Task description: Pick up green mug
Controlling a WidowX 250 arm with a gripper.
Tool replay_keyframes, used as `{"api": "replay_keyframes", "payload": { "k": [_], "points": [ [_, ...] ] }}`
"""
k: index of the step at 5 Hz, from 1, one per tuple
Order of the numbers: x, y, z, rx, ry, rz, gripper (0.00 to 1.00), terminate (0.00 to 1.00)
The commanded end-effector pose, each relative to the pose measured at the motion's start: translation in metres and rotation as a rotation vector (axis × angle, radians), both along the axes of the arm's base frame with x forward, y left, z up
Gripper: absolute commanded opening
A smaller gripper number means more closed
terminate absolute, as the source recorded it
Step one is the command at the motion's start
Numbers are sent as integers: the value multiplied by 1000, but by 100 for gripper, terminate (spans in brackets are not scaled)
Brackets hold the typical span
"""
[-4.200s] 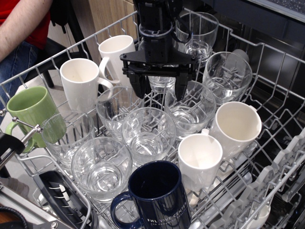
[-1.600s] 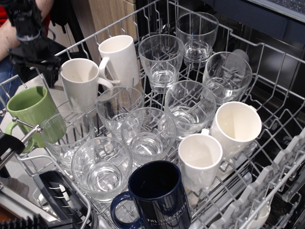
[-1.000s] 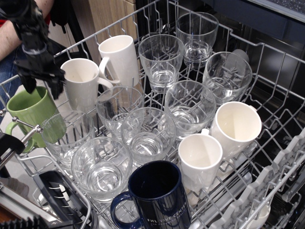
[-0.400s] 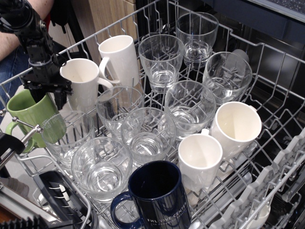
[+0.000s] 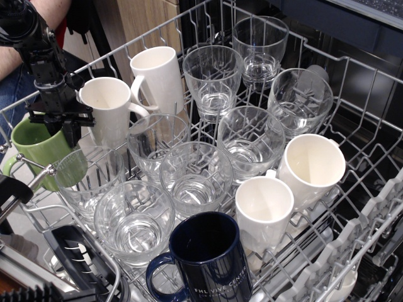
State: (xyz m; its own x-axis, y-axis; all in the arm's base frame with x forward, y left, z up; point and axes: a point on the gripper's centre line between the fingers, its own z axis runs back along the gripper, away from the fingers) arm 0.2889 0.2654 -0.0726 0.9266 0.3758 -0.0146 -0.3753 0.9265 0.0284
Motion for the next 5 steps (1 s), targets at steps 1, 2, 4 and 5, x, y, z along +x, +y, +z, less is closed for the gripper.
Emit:
{"api": "replay_keyframes", "payload": {
  "k": [1,2,4,5],
  "points": [
    [28,-1,56,91,-102,-2,0,0],
    [32,-5,84,107,-112,-28,0,0],
    [34,-18,153,80,-121,-21,0,0],
    [34,-16,178,100,-96,-12,0,0]
  ]
}}
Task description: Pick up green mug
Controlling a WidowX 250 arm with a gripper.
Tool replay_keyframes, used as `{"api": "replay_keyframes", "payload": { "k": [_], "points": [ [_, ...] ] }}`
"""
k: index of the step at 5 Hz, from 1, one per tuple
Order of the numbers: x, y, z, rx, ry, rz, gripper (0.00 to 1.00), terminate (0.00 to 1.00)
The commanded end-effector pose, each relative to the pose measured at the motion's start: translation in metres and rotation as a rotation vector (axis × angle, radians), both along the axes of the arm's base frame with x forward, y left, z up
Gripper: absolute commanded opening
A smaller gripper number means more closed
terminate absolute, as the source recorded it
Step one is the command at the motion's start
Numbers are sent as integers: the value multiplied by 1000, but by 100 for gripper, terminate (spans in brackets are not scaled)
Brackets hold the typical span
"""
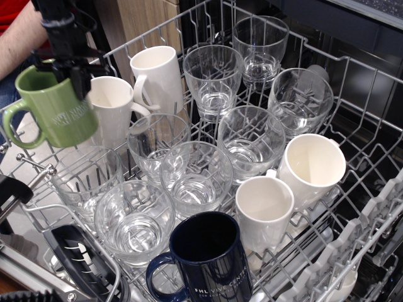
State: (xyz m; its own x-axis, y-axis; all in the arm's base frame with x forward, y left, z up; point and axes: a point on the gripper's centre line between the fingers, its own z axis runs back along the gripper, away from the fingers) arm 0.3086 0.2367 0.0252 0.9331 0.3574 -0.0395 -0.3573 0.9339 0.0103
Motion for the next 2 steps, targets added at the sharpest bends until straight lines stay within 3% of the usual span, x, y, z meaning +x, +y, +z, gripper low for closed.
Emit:
{"api": "replay_keyframes", "payload": {
  "k": [1,2],
  "points": [
    [10,19,96,164,-78,3,0,0],
    [-1,21,111,178,-48,-15,0,100]
  ]
}}
